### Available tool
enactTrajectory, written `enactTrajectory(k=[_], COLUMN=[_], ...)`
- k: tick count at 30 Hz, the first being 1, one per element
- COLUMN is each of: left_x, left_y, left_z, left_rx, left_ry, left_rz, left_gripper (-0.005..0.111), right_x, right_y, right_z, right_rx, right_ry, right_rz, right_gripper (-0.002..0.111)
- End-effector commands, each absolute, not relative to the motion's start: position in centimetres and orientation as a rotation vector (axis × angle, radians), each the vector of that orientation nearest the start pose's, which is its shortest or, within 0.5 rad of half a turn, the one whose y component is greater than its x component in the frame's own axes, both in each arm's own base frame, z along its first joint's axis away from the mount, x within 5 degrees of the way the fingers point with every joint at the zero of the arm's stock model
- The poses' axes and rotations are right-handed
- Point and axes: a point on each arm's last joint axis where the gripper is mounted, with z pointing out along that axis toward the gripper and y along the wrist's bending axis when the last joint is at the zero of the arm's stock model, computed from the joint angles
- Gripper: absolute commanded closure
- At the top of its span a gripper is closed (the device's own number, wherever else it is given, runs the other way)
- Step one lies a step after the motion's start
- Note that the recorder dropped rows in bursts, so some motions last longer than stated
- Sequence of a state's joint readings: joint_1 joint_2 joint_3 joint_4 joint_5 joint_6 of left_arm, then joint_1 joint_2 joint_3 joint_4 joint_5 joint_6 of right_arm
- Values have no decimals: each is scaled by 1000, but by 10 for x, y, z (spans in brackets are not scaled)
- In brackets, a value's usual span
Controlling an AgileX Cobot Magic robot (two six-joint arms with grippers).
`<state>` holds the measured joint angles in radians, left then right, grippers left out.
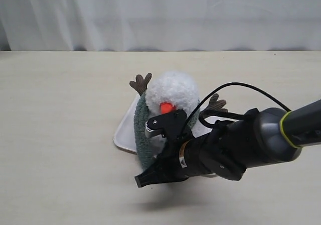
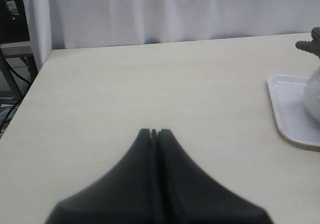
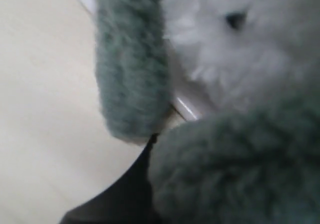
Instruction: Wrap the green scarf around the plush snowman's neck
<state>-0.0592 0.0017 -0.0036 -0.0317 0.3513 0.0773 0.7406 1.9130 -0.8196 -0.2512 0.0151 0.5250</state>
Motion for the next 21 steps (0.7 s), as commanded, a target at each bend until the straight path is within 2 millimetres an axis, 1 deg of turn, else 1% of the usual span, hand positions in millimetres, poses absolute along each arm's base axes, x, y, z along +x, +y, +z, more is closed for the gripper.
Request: enactTrajectory(k=[1, 8, 10, 11, 14, 17, 18, 20, 21], left_x=[53, 53, 53, 53, 54, 54, 54, 54, 54], left_y=[-4, -4, -4, -4, -4, -4, -4, -4, -4], left_z=[183, 183, 183, 183, 183, 183, 183, 183, 183], left_rx=[106, 106, 106, 106, 106, 106, 106, 106, 106], left_ry=[1819, 1819, 1819, 1817, 1815, 1815, 1815, 1815, 1815], left_rz=[-21, -21, -21, -21, -21, -21, -21, -21, -21], left_gripper=[107, 107, 107, 107, 107, 107, 107, 107, 107], right_x=[244, 244, 241, 240, 231, 222, 219, 212, 210], right_y=[211, 211, 212, 212, 219, 228, 230, 234, 236], right_z=[99, 122, 128, 131, 137, 142, 144, 149, 152], right_rx=[-655, -641, -634, -633, -647, -654, -658, -678, -688], right_ry=[2624, 2567, 2567, 2566, 2561, 2559, 2556, 2548, 2541], right_rz=[249, 282, 287, 287, 310, 344, 353, 369, 375], right_gripper=[104, 104, 101, 97, 81, 60, 54, 49, 48])
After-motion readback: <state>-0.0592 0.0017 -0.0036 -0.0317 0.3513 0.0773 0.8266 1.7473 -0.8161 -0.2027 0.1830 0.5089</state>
